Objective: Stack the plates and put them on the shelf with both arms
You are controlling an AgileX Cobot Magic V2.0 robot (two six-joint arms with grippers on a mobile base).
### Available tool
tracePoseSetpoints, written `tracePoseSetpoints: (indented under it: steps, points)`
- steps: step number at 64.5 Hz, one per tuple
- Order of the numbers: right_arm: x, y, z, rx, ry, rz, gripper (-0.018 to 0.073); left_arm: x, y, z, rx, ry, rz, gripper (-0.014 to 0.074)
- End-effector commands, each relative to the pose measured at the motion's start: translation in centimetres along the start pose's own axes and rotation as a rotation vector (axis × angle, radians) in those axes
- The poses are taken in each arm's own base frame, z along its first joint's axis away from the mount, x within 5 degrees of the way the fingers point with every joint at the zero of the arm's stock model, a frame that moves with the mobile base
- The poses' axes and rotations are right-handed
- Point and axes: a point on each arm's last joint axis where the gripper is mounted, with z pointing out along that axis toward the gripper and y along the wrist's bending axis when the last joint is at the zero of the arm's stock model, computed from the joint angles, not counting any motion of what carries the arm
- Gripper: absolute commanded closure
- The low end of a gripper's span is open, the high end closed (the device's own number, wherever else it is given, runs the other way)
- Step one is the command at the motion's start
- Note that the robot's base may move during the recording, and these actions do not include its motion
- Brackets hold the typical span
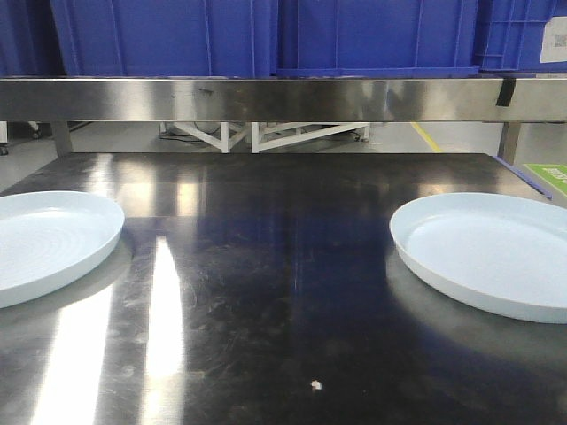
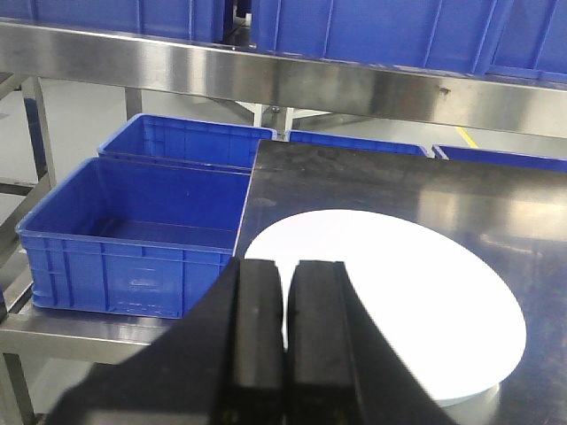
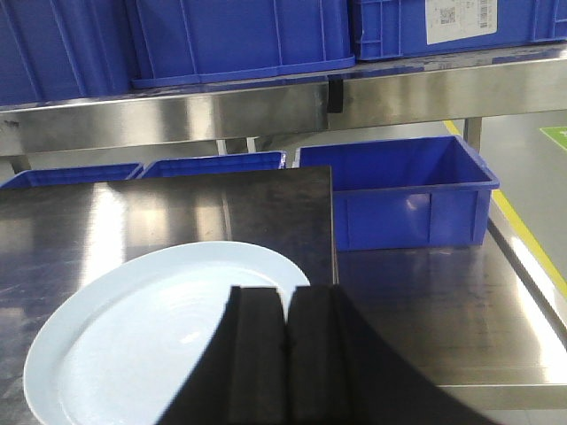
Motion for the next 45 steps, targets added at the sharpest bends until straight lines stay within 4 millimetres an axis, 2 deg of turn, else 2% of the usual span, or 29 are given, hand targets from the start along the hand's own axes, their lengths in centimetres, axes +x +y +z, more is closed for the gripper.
tracePoseSetpoints:
  steps: [1,45]
  points:
    - [-0.89,0.18,-0.19,-0.020,-0.103,-0.009,0.0507,-0.86,-0.08,-0.19,0.011,-0.111,-0.011,0.0507]
    - [-0.89,0.18,-0.19,-0.020,-0.103,-0.009,0.0507,-0.86,-0.09,-0.19,0.013,-0.110,-0.011,0.0507]
